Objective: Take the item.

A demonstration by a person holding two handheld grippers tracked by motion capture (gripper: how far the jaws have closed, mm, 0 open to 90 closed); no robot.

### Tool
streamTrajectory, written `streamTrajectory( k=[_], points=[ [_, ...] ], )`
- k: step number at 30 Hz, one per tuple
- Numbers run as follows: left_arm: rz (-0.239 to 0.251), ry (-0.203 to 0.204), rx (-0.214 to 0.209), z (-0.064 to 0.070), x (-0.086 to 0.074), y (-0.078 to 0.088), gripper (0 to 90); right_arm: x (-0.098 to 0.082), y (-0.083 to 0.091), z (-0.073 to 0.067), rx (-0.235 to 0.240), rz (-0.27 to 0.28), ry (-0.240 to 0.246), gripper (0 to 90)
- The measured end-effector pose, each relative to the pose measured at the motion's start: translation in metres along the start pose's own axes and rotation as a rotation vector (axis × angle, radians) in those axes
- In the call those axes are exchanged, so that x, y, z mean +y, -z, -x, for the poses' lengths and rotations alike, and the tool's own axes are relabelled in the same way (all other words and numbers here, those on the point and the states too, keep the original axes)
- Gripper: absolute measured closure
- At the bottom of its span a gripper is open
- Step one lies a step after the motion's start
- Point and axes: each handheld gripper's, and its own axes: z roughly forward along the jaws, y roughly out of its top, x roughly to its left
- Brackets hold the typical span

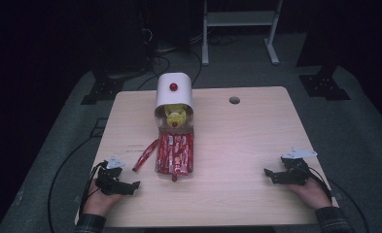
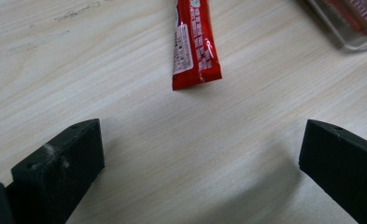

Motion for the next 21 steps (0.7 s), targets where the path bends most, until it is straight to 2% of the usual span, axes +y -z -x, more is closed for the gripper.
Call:
streamTrajectory(
  k=[4, 6, 11, 21],
  points=[
    [0.022, -0.012, 0.011, 0.0, -0.004, 0.0, 0.0, 0.0, 0.0, 0.0, 0.0, 0.0, 0.001, 11.4],
    [0.077, -0.017, 0.009, 0.0, -0.011, 0.001, 0.0, 0.0, 0.0, 0.0, 0.0, 0.0, 0.0, 11.4],
    [0.12, -0.029, -0.005, -0.002, -0.017, 0.001, 0.0, 0.0, 0.0, 0.0, 0.0, 0.0, 0.0, 11.4],
    [0.125, -0.031, -0.006, -0.002, -0.018, 0.001, 0.0, 0.0, 0.0, 0.0, 0.0, 0.0, 0.0, 11.4]
  ],
)
